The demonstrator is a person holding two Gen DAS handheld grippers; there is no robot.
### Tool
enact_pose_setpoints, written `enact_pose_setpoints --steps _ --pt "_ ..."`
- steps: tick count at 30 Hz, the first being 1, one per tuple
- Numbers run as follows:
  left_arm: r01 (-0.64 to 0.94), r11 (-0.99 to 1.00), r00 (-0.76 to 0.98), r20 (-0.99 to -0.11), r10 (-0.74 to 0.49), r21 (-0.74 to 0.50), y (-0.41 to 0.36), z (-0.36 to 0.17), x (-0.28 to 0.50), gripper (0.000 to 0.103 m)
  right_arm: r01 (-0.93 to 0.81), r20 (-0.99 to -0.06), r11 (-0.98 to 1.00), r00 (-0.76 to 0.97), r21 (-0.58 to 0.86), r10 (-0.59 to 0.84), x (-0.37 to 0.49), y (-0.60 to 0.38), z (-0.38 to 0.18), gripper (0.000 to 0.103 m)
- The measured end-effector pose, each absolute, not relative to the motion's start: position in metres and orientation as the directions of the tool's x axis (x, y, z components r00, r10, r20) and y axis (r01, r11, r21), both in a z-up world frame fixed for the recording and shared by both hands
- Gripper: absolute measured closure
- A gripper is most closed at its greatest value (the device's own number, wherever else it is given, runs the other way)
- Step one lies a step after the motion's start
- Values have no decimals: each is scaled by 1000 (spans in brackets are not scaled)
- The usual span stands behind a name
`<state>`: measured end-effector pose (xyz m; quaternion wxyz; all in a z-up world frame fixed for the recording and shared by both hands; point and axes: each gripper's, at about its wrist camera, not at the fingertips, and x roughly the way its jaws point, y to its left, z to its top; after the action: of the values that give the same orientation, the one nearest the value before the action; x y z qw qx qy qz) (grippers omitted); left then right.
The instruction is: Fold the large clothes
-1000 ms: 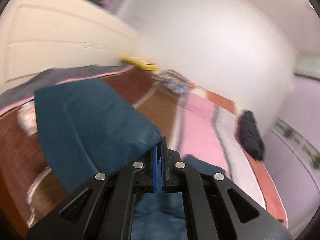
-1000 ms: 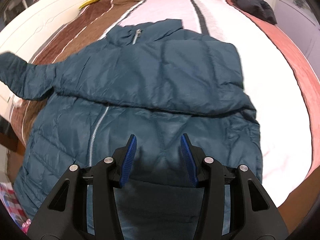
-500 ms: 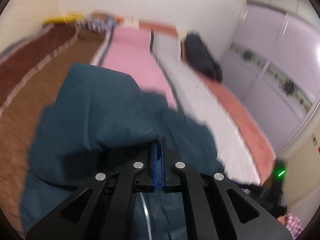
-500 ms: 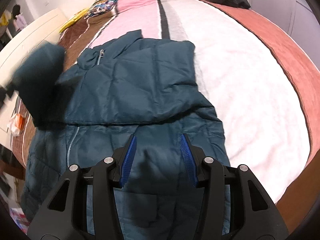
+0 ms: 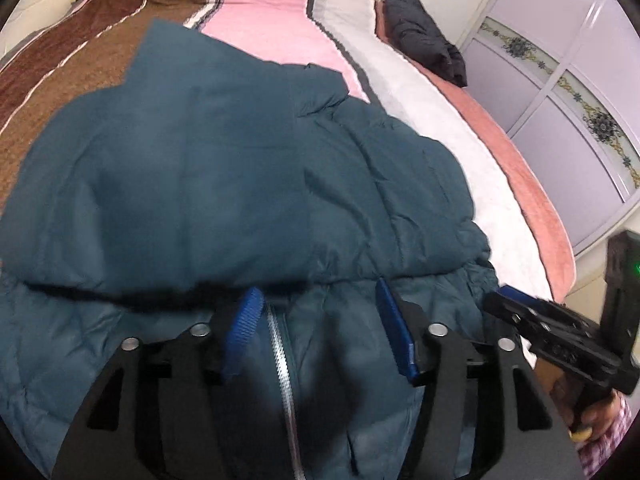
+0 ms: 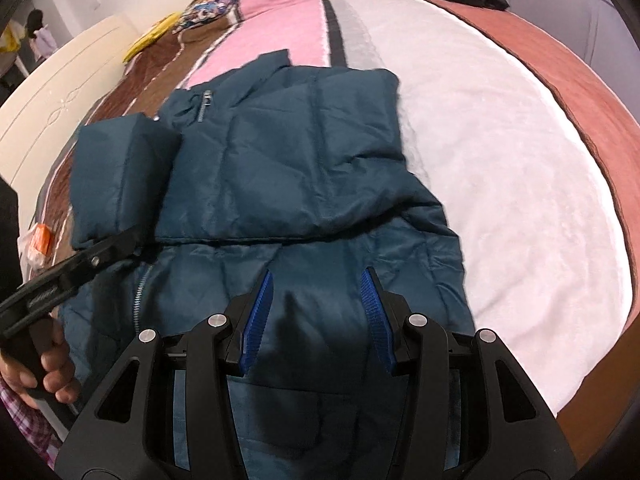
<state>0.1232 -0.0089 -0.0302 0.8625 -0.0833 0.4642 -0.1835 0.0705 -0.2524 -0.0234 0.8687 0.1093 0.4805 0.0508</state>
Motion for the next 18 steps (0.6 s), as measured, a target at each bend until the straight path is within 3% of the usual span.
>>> enact_pose_setpoints --steps 6,11,14,18 --pt "244 897 531 -723 -441 -368 29 -18 75 42 -110 -791 964 553 242 261 70 -212 -5 57" --pt "167 916 582 -713 -391 -366 60 -15 50 42 -261 -759 952 583 161 288 71 -149 13 42" --pt "106 918 605 -708 -364 -381 86 -15 39 42 -339 -745 940 615 46 258 72 -103 15 37" --pt "49 913 630 -697 -343 -405 114 -12 30 42 -368 -683 898 722 -244 110 75 -39 1 35"
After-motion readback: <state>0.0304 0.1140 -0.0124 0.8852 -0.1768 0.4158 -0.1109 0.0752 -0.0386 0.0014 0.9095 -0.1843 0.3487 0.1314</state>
